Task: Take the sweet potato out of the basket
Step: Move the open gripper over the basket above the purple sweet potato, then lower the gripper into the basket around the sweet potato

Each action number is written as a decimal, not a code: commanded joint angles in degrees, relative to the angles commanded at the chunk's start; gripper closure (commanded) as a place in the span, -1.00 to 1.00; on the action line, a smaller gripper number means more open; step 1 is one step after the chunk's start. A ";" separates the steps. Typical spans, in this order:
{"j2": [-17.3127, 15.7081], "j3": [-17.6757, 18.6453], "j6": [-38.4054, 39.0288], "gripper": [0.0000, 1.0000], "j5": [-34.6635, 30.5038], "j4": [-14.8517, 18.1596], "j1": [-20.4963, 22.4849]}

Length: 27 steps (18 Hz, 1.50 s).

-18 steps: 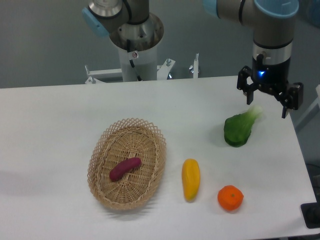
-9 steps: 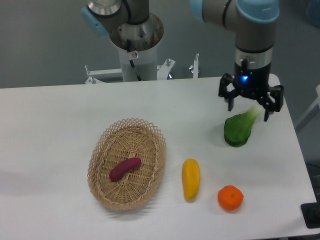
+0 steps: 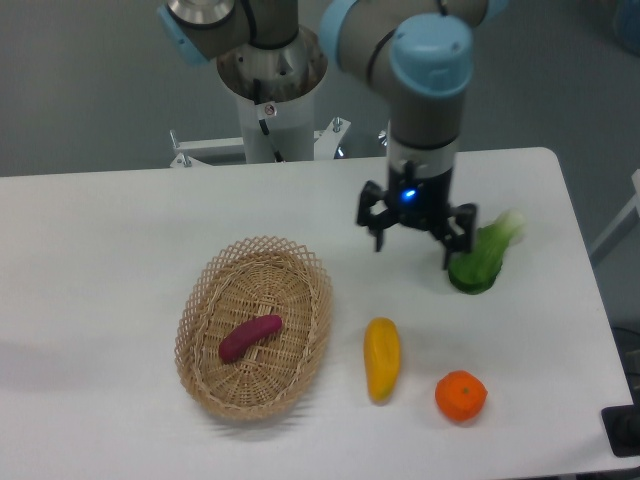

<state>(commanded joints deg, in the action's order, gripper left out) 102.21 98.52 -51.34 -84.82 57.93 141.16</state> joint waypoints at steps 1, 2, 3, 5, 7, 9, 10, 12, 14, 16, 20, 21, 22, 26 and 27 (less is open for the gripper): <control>0.70 0.27 0.53 -1.00 0.00 -0.27 -1.58; 2.02 0.27 0.80 -1.00 -0.09 -0.53 -3.42; 3.16 0.36 0.98 -1.00 -0.09 -0.53 -4.83; 6.14 0.44 2.64 -1.00 0.00 -0.97 -7.47; 8.00 0.53 3.70 -1.00 0.09 -3.33 -10.45; 9.40 2.63 4.84 -1.00 0.00 -5.97 -12.13; 10.19 3.60 6.50 -1.00 -0.09 -8.51 -13.01; 10.73 5.62 8.27 -1.00 -0.17 -13.00 -14.24; 10.82 5.81 8.36 -1.00 -0.17 -13.98 -14.51; 11.17 5.81 8.53 -1.00 -0.17 -13.98 -15.39; 12.22 5.81 8.54 -1.00 -0.44 -14.16 -16.27; 12.31 5.81 8.54 -1.00 -0.44 -14.24 -16.36; 12.31 5.81 8.54 -1.00 -0.44 -14.25 -16.36; 13.19 5.81 8.54 -1.00 -0.53 -14.33 -17.06; 13.19 5.81 8.45 -1.00 -0.53 -14.42 -17.15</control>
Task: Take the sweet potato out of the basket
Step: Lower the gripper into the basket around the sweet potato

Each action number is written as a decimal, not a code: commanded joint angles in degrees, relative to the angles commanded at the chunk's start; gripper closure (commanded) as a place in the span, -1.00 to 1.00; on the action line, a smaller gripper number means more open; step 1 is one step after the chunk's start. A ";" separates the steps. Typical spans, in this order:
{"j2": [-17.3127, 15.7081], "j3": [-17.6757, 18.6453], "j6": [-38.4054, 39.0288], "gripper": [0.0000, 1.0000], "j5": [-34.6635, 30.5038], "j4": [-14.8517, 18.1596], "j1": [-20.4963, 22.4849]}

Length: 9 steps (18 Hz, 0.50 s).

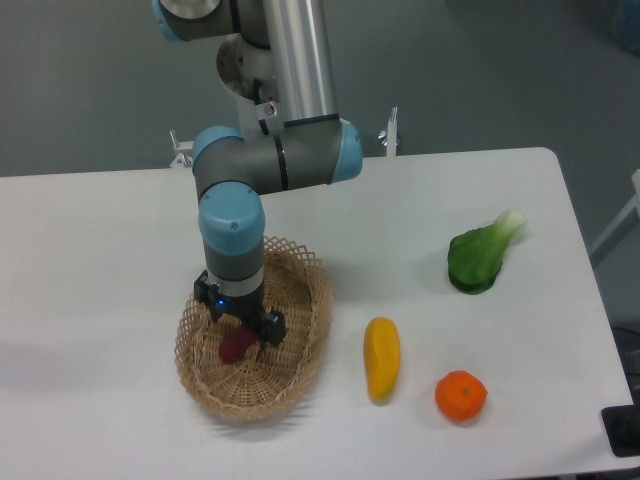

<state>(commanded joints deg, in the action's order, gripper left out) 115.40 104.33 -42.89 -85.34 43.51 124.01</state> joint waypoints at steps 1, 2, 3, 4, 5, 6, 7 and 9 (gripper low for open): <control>0.00 0.00 0.00 -1.00 0.00 0.00 0.09; 0.00 0.00 -0.09 -1.00 -0.09 -0.09 0.00; 0.17 -0.09 -0.09 -0.89 -0.09 -0.18 0.09; 0.44 -0.09 -0.09 -0.75 -0.09 -0.18 0.00; 0.44 -0.35 -0.18 -0.55 -0.09 -0.18 0.09; 0.44 -0.44 -0.35 -0.31 -0.09 -0.18 0.00; 0.44 -0.53 -0.44 -0.14 -0.17 -0.09 0.09; 0.44 -0.61 -0.70 0.15 -0.18 -0.09 0.09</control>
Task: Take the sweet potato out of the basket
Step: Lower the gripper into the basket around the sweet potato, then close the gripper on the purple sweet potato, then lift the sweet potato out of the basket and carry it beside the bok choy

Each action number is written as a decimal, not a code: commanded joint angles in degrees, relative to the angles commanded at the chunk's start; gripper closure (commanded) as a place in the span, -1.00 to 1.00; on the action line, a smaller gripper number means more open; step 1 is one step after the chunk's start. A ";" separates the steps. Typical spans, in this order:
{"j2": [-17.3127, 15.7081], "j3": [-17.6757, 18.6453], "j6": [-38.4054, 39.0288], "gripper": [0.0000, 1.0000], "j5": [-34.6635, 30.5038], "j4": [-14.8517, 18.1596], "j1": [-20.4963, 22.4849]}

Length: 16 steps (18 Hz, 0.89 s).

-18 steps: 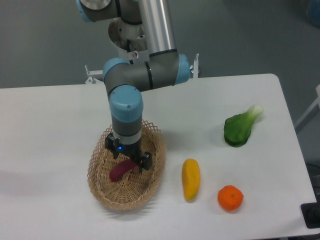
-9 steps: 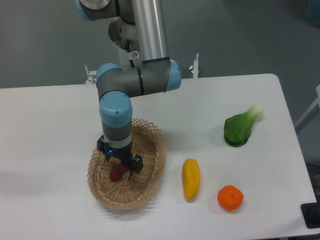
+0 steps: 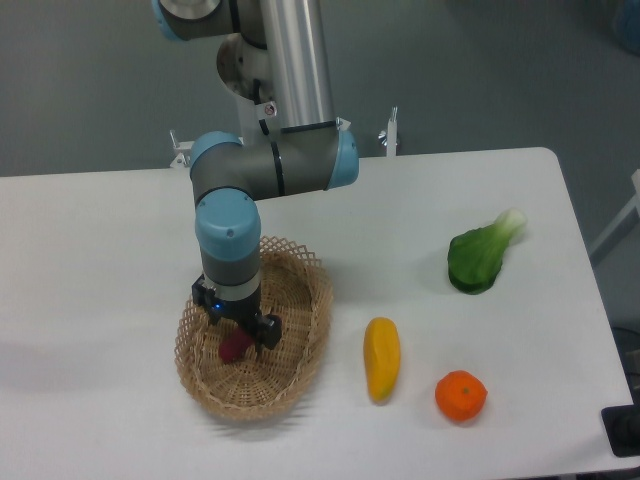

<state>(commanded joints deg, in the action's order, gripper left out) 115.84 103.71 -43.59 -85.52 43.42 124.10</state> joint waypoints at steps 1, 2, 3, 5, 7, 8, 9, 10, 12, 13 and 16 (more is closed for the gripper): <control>0.00 -0.09 0.00 0.28 -0.09 0.00 0.00; 0.00 -0.09 0.00 0.37 -0.09 0.00 0.00; 0.00 -0.09 0.00 0.41 -0.70 0.00 0.00; 0.00 -0.18 -0.09 0.44 -1.41 0.00 0.00; 0.00 -0.35 -0.09 0.50 -1.41 0.00 0.00; -0.09 -0.44 -0.26 0.50 -1.41 0.00 0.00; -0.26 -0.53 -0.26 0.50 -1.41 0.00 0.00; -0.35 -0.79 -0.53 0.50 -1.41 0.00 0.00; -1.05 -1.75 -1.66 0.50 -1.32 0.09 0.35; -1.75 -1.93 -2.37 0.50 -1.23 0.17 0.70; -3.25 -3.34 -4.92 0.49 -1.05 1.14 2.63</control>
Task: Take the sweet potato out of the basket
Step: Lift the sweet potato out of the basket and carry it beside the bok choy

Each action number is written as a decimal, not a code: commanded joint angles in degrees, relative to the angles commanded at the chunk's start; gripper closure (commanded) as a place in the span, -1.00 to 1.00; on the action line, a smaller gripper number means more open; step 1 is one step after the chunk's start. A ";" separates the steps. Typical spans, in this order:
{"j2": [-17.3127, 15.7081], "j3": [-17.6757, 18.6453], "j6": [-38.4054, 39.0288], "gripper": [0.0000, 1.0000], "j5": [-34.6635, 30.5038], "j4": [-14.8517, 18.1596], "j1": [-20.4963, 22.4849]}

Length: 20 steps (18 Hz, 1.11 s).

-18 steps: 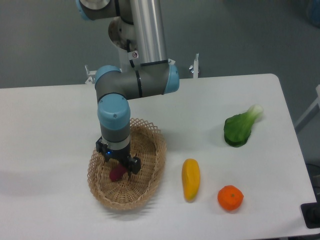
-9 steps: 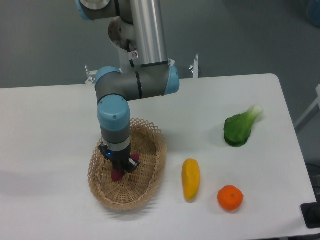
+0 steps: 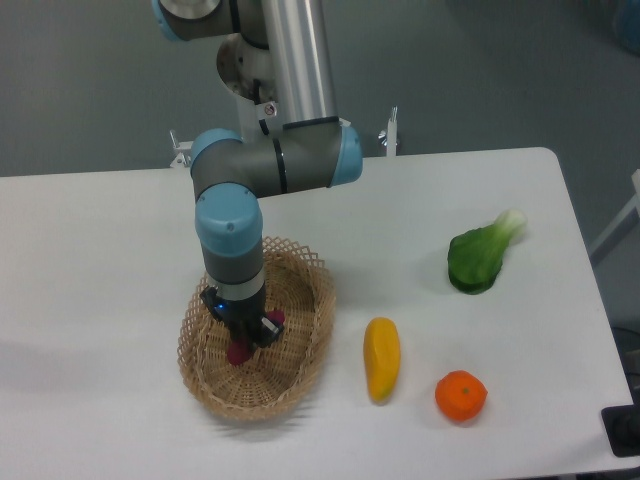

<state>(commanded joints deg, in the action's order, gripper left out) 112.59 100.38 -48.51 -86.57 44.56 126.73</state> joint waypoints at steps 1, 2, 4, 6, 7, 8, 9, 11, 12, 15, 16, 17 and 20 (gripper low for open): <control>0.00 -0.70 -0.18 0.49 -0.09 0.09 0.44; 0.00 -1.84 -0.18 0.49 -0.17 0.35 1.31; -0.09 -3.77 -0.71 0.49 0.00 1.49 3.95; -0.18 -6.32 -3.68 0.49 0.09 3.42 6.32; -0.18 -7.46 -4.92 0.49 0.17 3.60 7.81; -0.18 -8.35 -5.89 0.49 0.44 3.60 9.31; -0.27 -9.40 -7.11 0.49 1.14 3.69 10.97; -1.31 -10.63 -10.89 0.48 3.41 3.78 14.75; -2.19 -11.25 -12.82 0.47 4.73 3.95 16.60; -3.17 -13.79 -16.87 0.47 8.43 6.05 21.35; -3.34 -15.02 -17.84 0.47 9.05 7.98 22.49; -3.34 -16.25 -19.24 0.47 9.14 9.91 23.38; -3.34 -18.37 -22.24 0.47 9.32 11.51 26.10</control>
<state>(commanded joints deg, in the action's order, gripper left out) 109.25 82.01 -70.74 -77.26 56.07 152.83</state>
